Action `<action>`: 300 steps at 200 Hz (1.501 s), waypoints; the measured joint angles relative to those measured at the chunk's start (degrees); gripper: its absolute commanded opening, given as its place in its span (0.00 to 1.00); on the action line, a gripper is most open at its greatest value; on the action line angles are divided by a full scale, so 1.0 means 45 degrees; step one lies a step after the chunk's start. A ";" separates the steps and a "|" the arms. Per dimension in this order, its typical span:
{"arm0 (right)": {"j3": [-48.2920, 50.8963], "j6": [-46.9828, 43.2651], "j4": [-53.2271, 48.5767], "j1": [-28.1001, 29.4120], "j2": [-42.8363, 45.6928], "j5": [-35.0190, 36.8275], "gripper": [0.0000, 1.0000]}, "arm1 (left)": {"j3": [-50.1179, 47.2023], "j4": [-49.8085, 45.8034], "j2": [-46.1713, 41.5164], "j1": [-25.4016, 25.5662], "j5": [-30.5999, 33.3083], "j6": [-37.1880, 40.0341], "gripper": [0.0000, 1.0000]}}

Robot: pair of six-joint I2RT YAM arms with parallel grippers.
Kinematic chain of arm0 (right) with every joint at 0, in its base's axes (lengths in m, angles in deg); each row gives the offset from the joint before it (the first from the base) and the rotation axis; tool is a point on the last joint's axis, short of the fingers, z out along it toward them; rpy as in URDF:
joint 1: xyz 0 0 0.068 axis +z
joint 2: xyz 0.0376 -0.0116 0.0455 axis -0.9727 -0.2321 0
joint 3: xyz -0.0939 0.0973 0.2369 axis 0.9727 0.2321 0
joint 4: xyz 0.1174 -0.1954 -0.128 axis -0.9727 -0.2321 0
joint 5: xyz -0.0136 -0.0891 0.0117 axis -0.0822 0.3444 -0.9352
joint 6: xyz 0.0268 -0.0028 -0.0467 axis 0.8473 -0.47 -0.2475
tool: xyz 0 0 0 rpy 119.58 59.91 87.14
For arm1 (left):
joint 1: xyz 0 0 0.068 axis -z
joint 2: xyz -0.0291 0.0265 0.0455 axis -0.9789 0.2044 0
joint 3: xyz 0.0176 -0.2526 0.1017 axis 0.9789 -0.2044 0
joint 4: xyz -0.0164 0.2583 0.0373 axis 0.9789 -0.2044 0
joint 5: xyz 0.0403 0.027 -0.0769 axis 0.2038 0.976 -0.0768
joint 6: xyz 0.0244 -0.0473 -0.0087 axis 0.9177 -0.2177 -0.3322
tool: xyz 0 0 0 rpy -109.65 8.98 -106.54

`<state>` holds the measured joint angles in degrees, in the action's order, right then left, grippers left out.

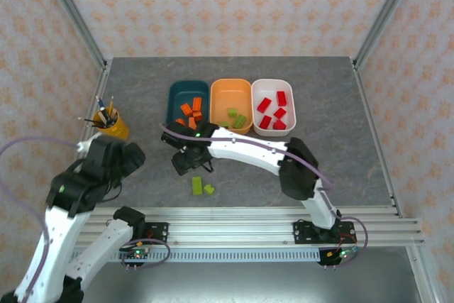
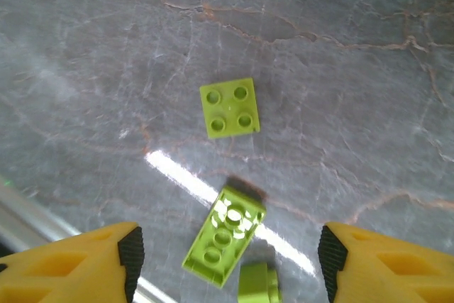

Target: Sort the legos into containers by color

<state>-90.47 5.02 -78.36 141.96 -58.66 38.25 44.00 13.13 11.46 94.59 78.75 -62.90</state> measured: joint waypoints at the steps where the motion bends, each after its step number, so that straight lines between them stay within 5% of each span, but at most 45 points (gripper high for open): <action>1: -0.0039 -0.0005 -0.0015 0.0000 -0.0039 0.0015 0.70 | 0.0000 -0.0063 -0.0102 0.0000 0.0010 -0.0015 0.90; 89: -0.2482 -0.0330 -0.0733 -0.0039 -0.3099 0.0165 0.65 | -0.0180 -0.1681 -0.1501 0.0000 0.0029 -0.0743 0.90; 152: -0.2861 -0.0238 -0.0811 -0.0039 -0.3900 0.0097 0.42 | -0.0253 -0.1690 -0.1904 0.0000 -0.0476 -0.0709 0.90; 204: -0.3138 -0.0053 -0.0865 -0.0039 -0.3983 0.0238 0.25 | -0.0277 -0.1656 -0.1919 0.0000 -0.0923 -0.0505 0.91; 258: -0.3157 -0.0039 -0.0874 -0.0223 -0.3954 0.0622 0.24 | -0.1035 -0.0777 -0.1996 0.0000 -0.2161 -0.0243 0.91; 300: -0.2832 0.0068 -0.0996 -0.1515 -0.2370 0.1054 0.24 | -0.1360 0.0724 -0.1773 0.0000 -0.3439 -0.0199 0.90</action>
<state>-103.21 5.33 -82.84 135.14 -69.33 42.99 37.88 16.39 3.48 94.59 63.27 -63.80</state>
